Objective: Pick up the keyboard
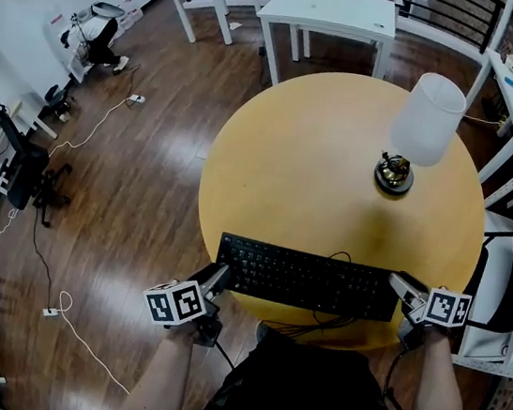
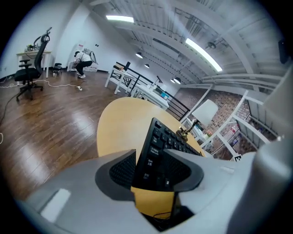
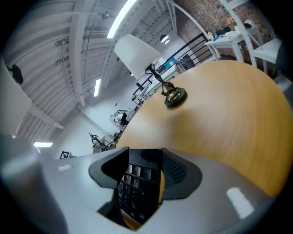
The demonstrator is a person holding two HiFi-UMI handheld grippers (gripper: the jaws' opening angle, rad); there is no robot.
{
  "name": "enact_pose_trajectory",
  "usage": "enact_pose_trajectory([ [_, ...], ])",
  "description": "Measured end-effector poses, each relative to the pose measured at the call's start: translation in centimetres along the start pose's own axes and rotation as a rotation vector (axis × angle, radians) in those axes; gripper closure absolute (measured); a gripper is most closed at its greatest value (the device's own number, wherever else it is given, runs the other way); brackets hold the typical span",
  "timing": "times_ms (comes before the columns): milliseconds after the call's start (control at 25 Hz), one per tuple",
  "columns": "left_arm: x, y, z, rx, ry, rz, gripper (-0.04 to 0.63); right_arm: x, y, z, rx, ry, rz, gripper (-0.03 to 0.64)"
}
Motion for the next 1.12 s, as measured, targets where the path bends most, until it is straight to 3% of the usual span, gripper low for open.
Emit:
enact_pose_trajectory([
  [320,-2.0,-5.2,1.2,-0.108,0.035,-0.005,0.410,5.7,-5.4,-0.3,-0.090,-0.086,0.132,0.403],
  [680,-3.4,-8.5,2.8,-0.220,0.045,-0.019,0.410,11.1,-10.0,0.8,-0.195,-0.101,0.230,0.400],
  [1120,-5.9,-12.6,5.2,-0.304,0.097,-0.036,0.410,15.6,-13.0,2.5,-0.307,-0.123,0.274,0.420],
])
Point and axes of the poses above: the fingertips, and each gripper's own axes: z backward along the fingers, x to its left, y out of its underside, the point moved 8 cm from there along z, backward along the fingers, and after that the axes turned 14 degrees about -x, right-handed, at the moved point
